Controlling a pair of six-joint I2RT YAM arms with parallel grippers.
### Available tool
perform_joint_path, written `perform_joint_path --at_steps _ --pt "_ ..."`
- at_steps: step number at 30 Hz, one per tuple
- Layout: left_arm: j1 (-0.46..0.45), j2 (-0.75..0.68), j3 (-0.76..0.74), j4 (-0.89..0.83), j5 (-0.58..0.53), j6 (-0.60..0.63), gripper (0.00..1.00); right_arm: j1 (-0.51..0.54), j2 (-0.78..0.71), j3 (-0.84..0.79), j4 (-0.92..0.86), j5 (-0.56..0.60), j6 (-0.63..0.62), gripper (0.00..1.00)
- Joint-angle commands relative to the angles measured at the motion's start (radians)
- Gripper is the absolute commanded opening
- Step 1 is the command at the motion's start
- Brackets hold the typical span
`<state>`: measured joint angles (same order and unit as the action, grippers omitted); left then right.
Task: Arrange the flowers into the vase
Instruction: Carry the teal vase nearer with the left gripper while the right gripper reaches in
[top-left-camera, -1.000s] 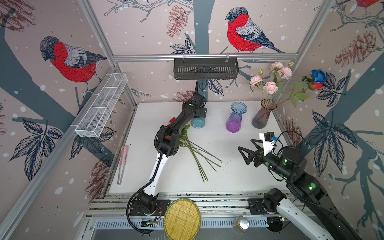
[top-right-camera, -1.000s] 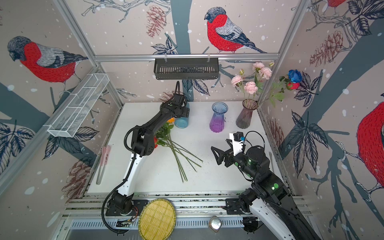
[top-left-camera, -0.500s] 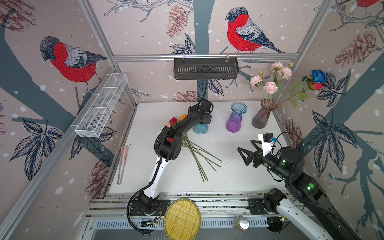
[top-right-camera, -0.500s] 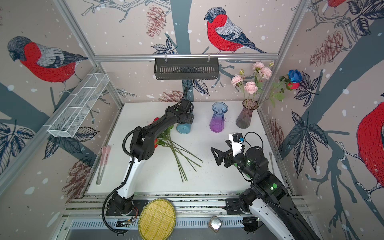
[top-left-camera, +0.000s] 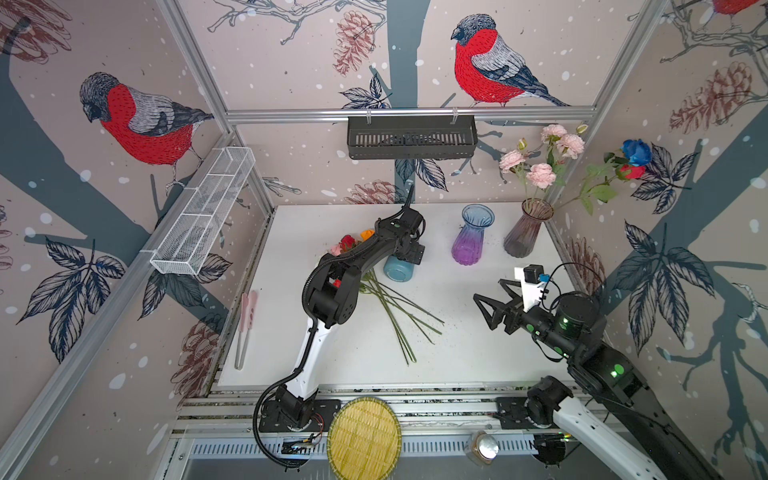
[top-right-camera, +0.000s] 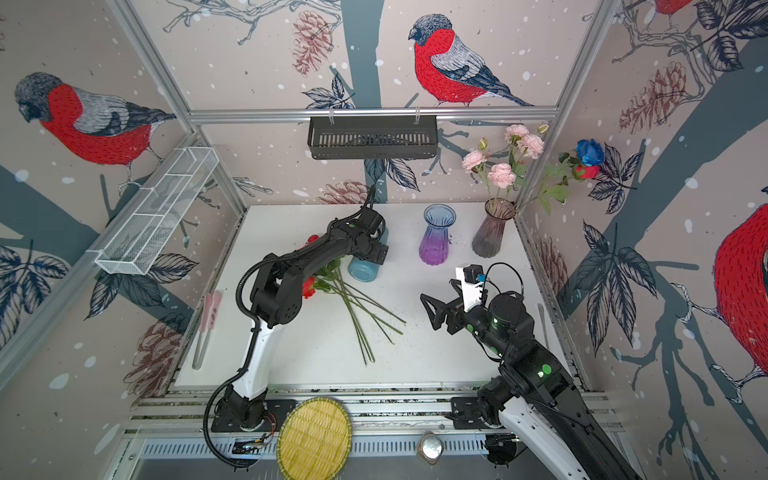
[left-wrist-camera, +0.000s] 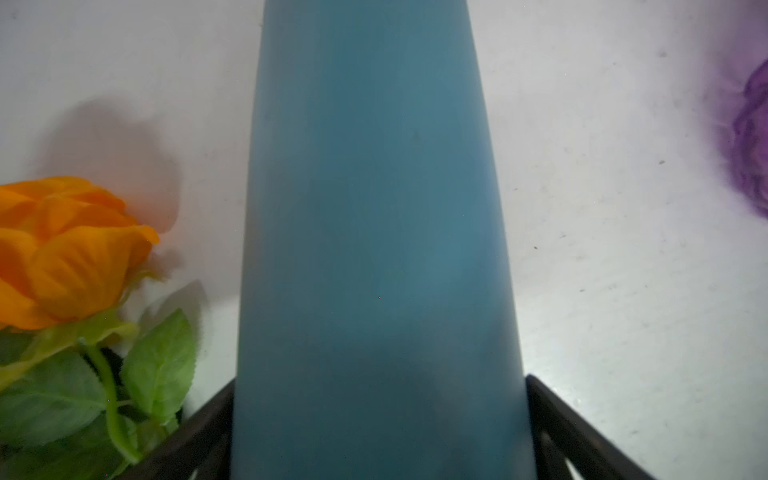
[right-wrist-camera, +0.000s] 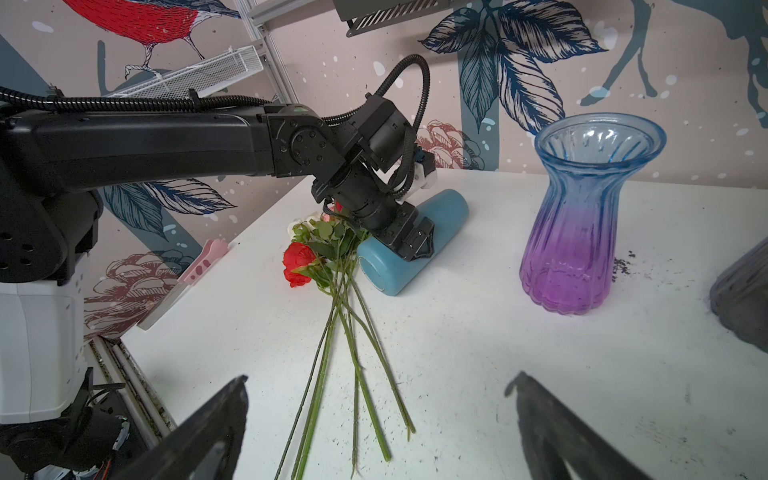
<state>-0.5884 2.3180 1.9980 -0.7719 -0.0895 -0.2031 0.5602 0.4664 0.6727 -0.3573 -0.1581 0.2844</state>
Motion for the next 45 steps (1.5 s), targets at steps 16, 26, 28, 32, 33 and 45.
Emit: perform_joint_path --at_steps 16,26,28,32,33,45 --pt "0.001 0.030 0.116 -0.312 0.155 0.017 0.59 0.001 0.001 0.013 0.035 -0.012 -0.005 0.99" --pt "0.001 -0.282 -0.115 0.090 0.196 -0.021 0.34 0.002 0.014 0.027 0.044 -0.028 0.007 0.99" --pt "0.001 -0.339 -0.179 0.194 0.226 -0.023 0.32 0.003 0.023 0.033 0.047 -0.028 0.007 0.99" --pt "0.001 -0.376 -0.218 0.283 0.276 -0.026 0.31 0.006 0.043 0.041 0.059 -0.031 0.011 0.99" --pt "0.001 -0.371 -0.207 0.273 0.285 -0.025 0.29 0.006 0.048 0.041 0.064 -0.032 0.012 0.99" --pt "-0.001 -0.669 -0.637 0.606 0.409 0.017 0.24 -0.066 0.343 0.275 0.007 -0.172 -0.024 1.00"
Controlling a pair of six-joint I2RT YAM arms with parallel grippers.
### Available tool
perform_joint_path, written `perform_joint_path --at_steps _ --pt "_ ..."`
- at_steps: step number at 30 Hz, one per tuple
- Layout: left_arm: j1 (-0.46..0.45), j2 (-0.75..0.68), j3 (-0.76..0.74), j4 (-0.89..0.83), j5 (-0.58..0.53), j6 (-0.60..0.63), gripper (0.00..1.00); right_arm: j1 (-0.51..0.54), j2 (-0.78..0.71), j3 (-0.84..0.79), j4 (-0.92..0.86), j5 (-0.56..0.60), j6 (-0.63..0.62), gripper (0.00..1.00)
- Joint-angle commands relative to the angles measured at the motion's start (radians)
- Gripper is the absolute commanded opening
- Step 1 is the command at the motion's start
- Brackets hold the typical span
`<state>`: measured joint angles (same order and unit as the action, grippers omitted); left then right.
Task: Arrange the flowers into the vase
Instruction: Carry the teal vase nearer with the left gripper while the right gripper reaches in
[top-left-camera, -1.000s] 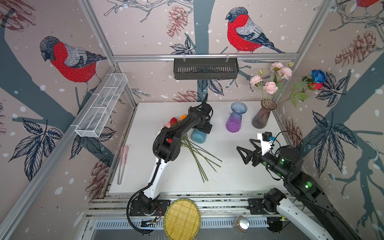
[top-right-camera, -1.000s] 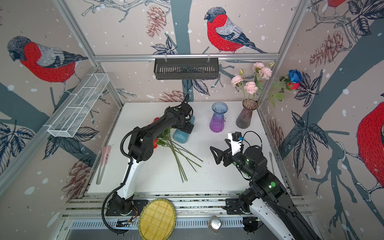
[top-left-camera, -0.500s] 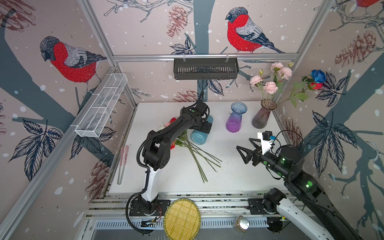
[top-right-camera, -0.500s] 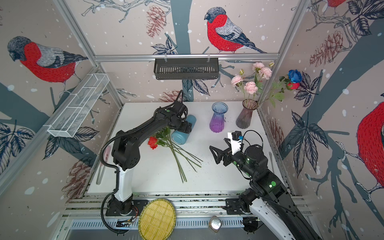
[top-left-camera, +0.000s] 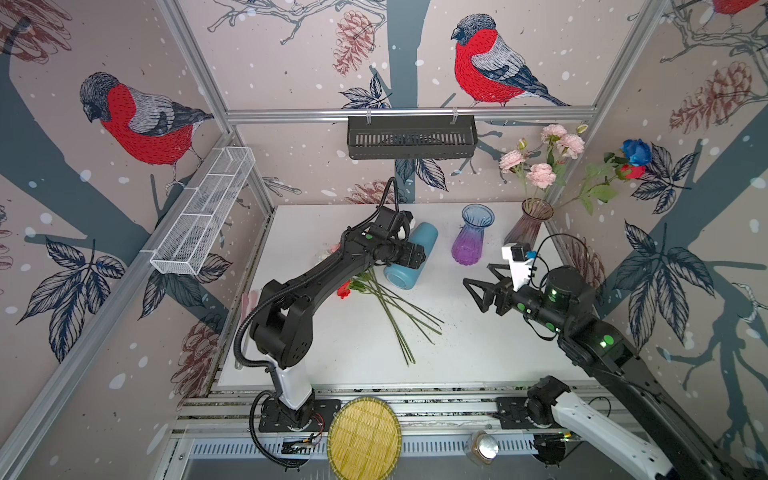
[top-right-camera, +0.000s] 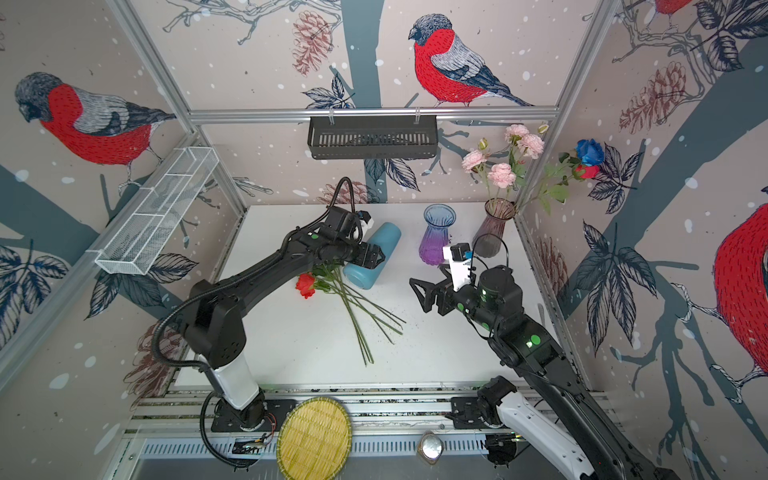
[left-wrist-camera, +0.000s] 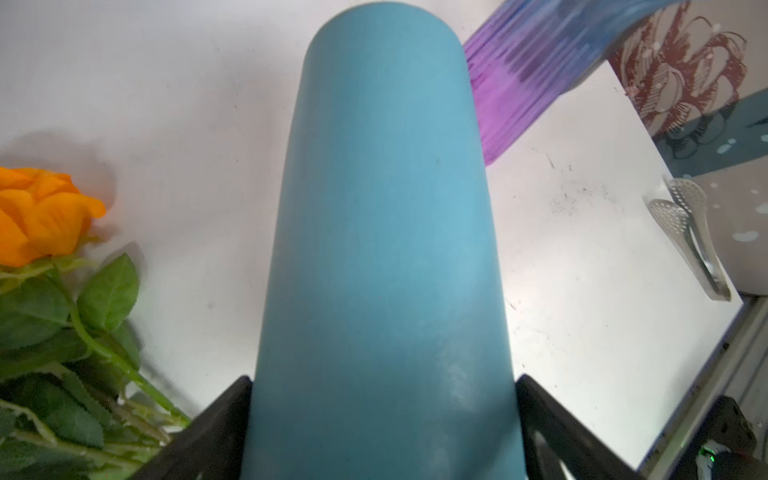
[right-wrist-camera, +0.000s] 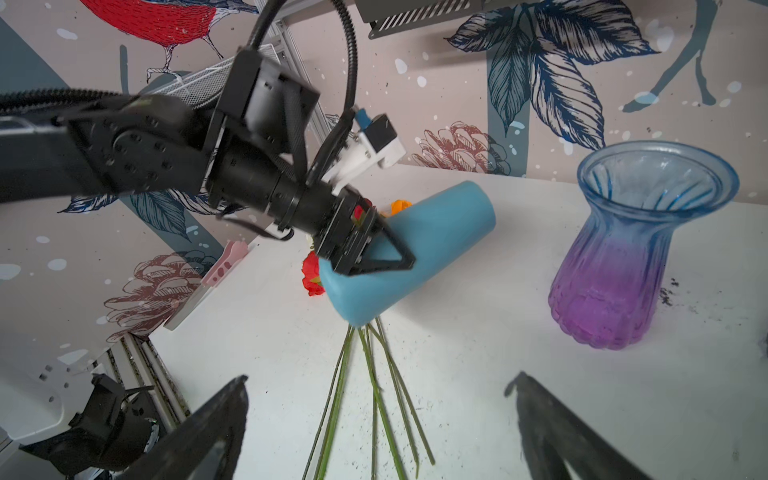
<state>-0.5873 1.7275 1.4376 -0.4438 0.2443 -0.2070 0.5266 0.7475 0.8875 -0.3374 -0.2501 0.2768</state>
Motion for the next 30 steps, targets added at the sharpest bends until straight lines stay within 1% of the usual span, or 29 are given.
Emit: perform_joint_path --at_steps 1,4,5,8,9,10,12,14,16,18,19,20,22,24,26,30 --pt "-0.002 -0.121 -0.140 0.337 0.076 0.015 0.23 -0.063 0.109 0.096 -0.026 -0.117 -0.003 0.99" --pt "-0.003 -0.240 -0.309 0.491 0.083 0.001 0.23 -0.074 0.230 0.177 -0.042 -0.138 0.023 0.94" --pt "-0.005 -0.271 -0.347 0.522 0.084 0.000 0.22 -0.081 0.258 0.195 -0.040 -0.148 0.031 0.93" --pt "-0.009 -0.373 -0.463 0.626 0.114 0.007 0.21 -0.122 0.313 0.221 0.004 -0.246 0.078 0.85" --pt "-0.009 -0.401 -0.497 0.654 0.127 0.009 0.21 -0.131 0.332 0.231 0.015 -0.275 0.097 0.81" --pt "-0.009 -0.421 -0.519 0.673 0.129 0.008 0.21 -0.135 0.345 0.238 0.022 -0.285 0.109 0.80" --pt "-0.009 -0.446 -0.555 0.692 0.113 0.002 0.22 -0.134 0.369 0.250 0.018 -0.277 0.110 0.77" --pt "-0.009 -0.444 -0.559 0.682 0.115 -0.005 0.29 -0.134 0.375 0.250 0.007 -0.268 0.106 0.76" --pt "-0.009 -0.431 -0.543 0.638 0.109 -0.010 0.29 -0.128 0.369 0.230 0.006 -0.250 0.112 0.78" --pt "-0.009 -0.421 -0.530 0.582 0.057 -0.031 0.30 -0.117 0.367 0.190 0.011 -0.206 0.138 0.83" --pt "-0.009 -0.415 -0.520 0.551 0.033 -0.042 0.34 -0.113 0.370 0.167 0.018 -0.195 0.153 0.84" --pt "-0.009 -0.413 -0.513 0.512 0.027 -0.056 0.37 -0.106 0.381 0.141 0.029 -0.191 0.168 0.84" --pt "-0.012 -0.421 -0.523 0.474 0.030 -0.097 0.37 -0.096 0.416 0.102 0.049 -0.215 0.192 0.83" --pt "-0.027 -0.464 -0.566 0.457 0.031 -0.141 0.35 -0.084 0.452 0.063 0.098 -0.249 0.207 0.82" --pt "-0.059 -0.526 -0.628 0.453 0.011 -0.184 0.33 -0.079 0.494 0.045 0.134 -0.258 0.210 0.82" --pt "-0.127 -0.667 -0.765 0.459 0.009 -0.292 0.33 -0.081 0.643 0.084 0.165 -0.298 0.167 0.84"
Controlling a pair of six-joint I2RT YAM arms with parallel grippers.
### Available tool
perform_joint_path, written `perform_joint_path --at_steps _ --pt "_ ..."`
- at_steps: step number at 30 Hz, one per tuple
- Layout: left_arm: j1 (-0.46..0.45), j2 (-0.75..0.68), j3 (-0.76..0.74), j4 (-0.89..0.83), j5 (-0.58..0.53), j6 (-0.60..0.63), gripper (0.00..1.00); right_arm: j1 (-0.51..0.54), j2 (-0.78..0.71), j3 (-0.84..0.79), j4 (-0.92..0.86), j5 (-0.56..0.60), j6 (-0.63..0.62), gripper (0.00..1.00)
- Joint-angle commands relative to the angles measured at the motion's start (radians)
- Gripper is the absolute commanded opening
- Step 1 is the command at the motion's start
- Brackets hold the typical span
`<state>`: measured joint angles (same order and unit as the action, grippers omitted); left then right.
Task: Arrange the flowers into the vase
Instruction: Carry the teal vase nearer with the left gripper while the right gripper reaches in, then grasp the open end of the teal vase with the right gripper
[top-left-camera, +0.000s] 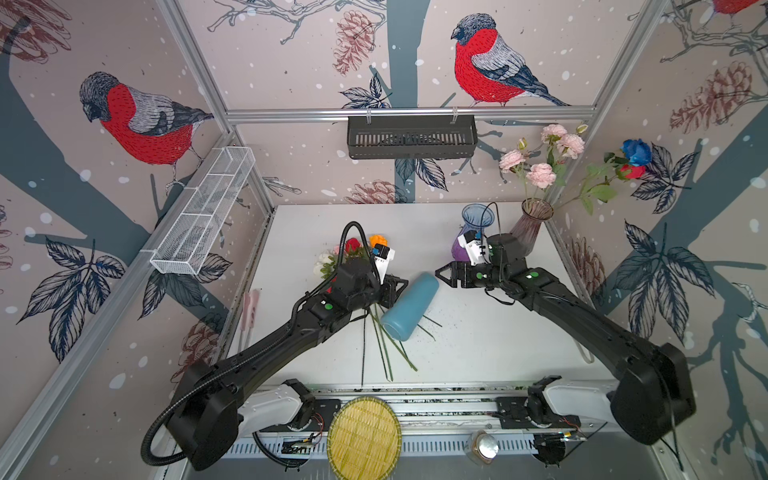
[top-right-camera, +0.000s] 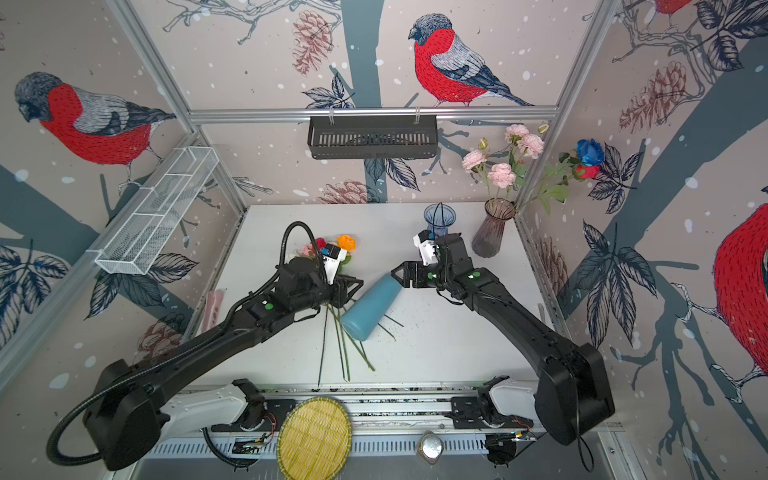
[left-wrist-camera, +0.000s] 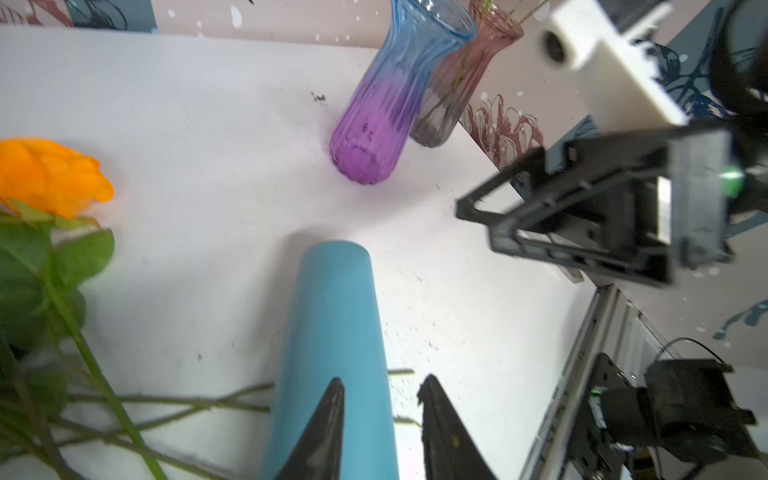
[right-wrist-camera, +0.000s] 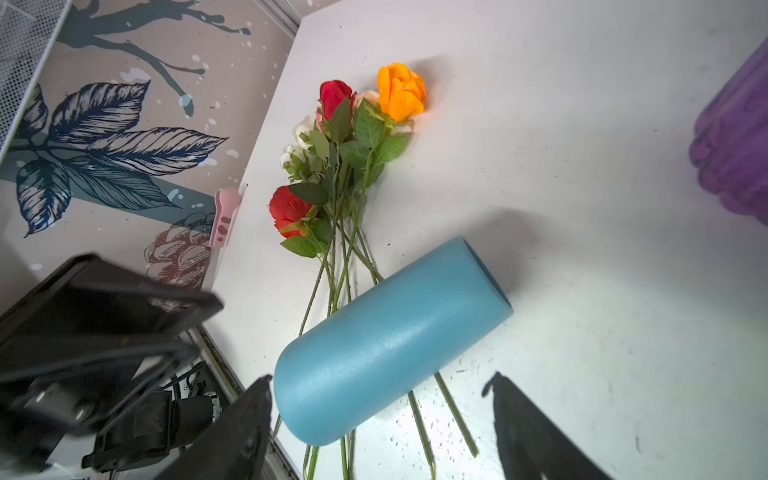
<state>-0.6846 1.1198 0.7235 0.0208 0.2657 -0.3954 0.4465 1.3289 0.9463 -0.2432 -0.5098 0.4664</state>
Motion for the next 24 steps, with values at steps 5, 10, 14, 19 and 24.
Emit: perform_joint_path --at_steps 5,10,14,19,24 --pt "-0.121 -0.231 -0.212 -0.002 -0.059 -0.254 0.34 -0.004 0.282 0.142 0.025 -0.032 -0.095 0.88" --pt "-0.145 -0.354 -0.376 0.087 -0.057 -0.369 0.45 0.006 0.423 0.229 0.050 -0.027 -0.118 0.88" --pt "-0.144 -0.357 -0.433 0.138 -0.049 -0.397 0.54 0.013 0.520 0.297 0.037 -0.058 -0.153 0.88" --pt "-0.137 -0.331 -0.465 0.172 -0.090 -0.425 0.60 0.032 0.582 0.356 -0.002 -0.118 -0.194 0.87" --pt "-0.072 -0.327 -0.470 0.151 -0.099 -0.427 0.65 0.039 0.598 0.354 0.004 -0.180 -0.208 0.86"
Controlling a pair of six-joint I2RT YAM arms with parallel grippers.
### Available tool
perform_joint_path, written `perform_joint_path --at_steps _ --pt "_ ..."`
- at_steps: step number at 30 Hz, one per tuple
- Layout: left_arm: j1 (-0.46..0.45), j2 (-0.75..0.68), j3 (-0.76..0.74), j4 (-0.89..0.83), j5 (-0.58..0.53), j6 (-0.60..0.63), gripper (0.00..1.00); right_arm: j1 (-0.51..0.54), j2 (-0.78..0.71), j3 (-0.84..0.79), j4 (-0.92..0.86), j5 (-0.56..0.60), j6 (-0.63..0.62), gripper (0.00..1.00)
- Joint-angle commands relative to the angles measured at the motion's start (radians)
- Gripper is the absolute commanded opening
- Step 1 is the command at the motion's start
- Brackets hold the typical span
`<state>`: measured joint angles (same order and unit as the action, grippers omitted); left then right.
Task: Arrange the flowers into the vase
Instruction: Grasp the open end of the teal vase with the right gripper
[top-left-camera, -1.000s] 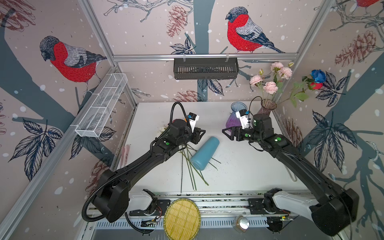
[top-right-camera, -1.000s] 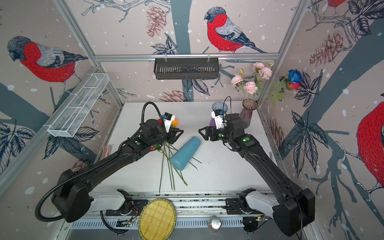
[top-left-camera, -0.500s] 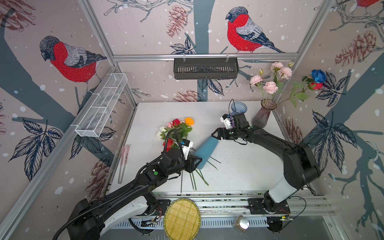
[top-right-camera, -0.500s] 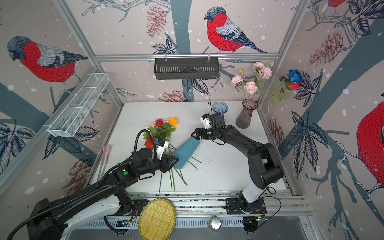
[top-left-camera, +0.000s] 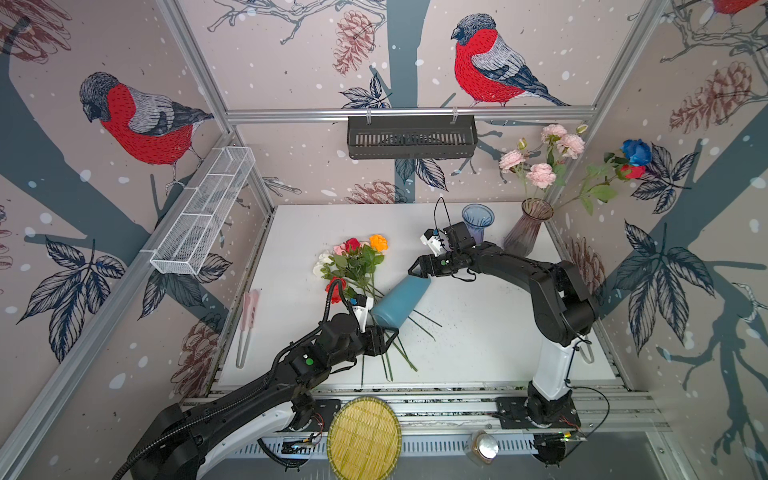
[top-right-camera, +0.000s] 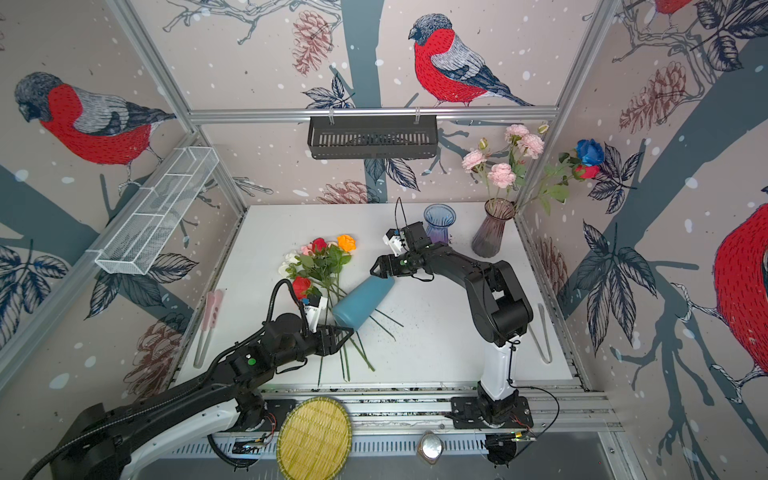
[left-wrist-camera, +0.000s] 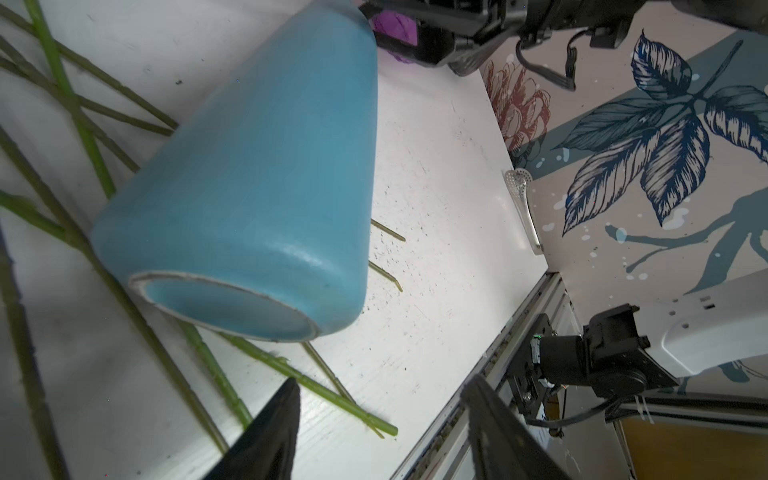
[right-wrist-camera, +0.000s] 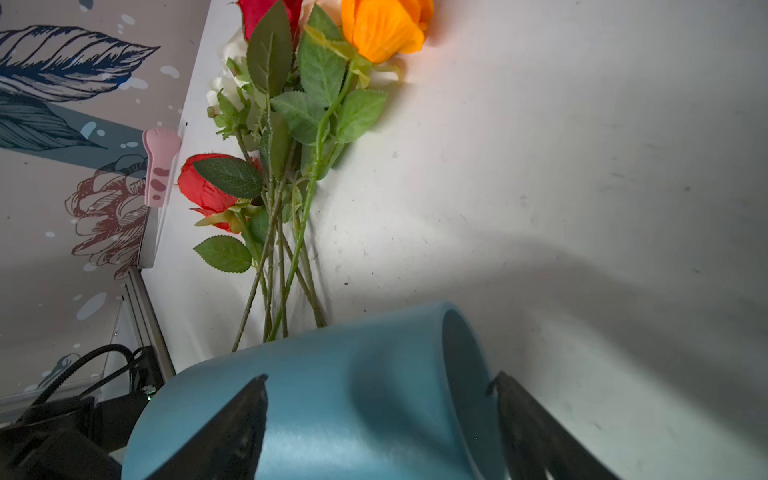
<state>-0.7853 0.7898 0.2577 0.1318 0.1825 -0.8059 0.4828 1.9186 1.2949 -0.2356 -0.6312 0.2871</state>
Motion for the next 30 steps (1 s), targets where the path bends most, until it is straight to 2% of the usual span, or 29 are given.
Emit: perform_joint_path --at_steps 1,6,16,30 --pt "0.058 0.004 -0.008 0.044 0.000 -0.016 0.65 0.001 0.013 0.009 -0.008 -0.069 -0.033 0.85" --pt "0.164 0.037 0.003 0.100 0.094 -0.008 0.66 0.002 0.008 -0.004 -0.016 -0.108 -0.055 0.84" --pt "0.181 0.226 0.064 0.248 0.247 -0.041 0.64 0.006 -0.080 -0.045 -0.020 -0.138 -0.055 0.83" --pt "0.181 0.206 0.026 0.297 0.210 -0.079 0.64 0.086 -0.230 -0.068 -0.036 -0.179 -0.001 0.81"
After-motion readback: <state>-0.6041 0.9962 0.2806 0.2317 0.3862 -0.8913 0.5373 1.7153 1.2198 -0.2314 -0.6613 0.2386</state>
